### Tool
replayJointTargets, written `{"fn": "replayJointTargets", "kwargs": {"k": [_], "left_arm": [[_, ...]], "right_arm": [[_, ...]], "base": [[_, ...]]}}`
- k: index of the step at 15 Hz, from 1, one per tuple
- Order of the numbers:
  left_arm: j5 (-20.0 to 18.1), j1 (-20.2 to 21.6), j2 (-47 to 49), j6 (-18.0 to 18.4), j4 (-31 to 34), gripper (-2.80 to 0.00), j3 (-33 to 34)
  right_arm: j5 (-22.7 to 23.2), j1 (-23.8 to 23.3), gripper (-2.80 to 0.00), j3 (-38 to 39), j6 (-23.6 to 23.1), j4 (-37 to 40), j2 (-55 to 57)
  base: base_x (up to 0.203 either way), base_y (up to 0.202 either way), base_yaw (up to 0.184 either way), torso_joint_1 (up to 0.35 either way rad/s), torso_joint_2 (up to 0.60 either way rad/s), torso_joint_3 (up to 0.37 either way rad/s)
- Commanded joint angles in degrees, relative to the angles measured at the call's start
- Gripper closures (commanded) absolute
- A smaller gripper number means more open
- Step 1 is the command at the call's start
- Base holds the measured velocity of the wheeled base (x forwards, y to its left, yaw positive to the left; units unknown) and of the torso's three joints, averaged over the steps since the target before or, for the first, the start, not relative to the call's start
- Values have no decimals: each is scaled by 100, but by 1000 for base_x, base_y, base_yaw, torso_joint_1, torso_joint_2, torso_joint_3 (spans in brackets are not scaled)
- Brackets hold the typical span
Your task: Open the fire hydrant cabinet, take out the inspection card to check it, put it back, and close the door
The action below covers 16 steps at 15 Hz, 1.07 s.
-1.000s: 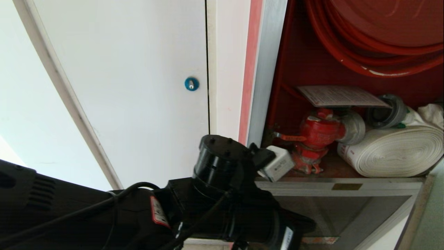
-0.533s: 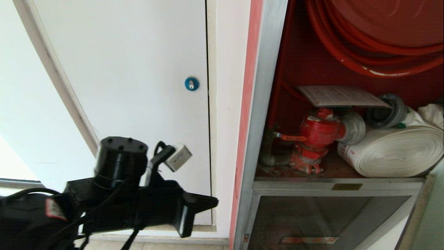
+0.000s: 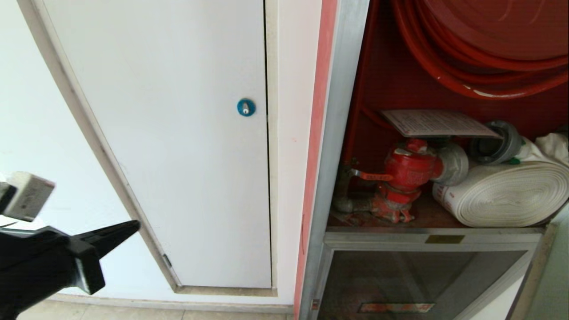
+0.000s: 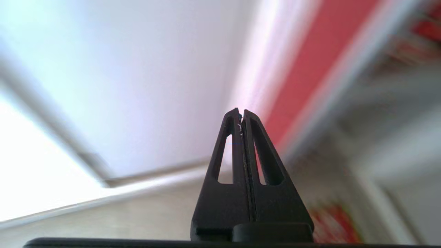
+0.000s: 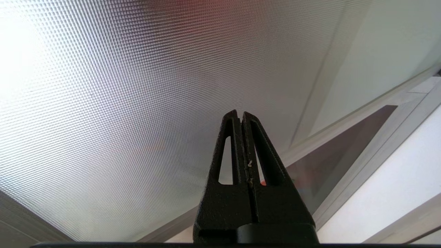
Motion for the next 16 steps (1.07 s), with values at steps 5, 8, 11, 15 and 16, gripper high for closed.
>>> {"fn": "replayJointTargets", "kwargs": {"k": [5, 8, 11, 15, 16], "left_arm": [[1109, 979, -2669, 400, 321, 0, 578], [1175, 1032, -4035, 547, 1231, 0, 697], [1193, 919, -5137, 660, 1978, 0, 818], [1172, 822, -5952, 774, 2298, 0, 1566], [1172, 820, -6014, 885, 2267, 0, 1804]], "right_arm": [[-5, 2, 0, 1, 10, 0, 7], [-5, 2, 0, 1, 1, 0, 7], [-5, 2, 0, 1, 1, 0, 7], [4, 2, 0, 1, -5, 0, 7], [4, 2, 0, 1, -17, 0, 7]], "base": [[0, 0, 0, 0, 0, 0], [0, 0, 0, 0, 0, 0], [0, 0, 0, 0, 0, 0], [0, 0, 0, 0, 0, 0], [0, 0, 0, 0, 0, 0]]}}
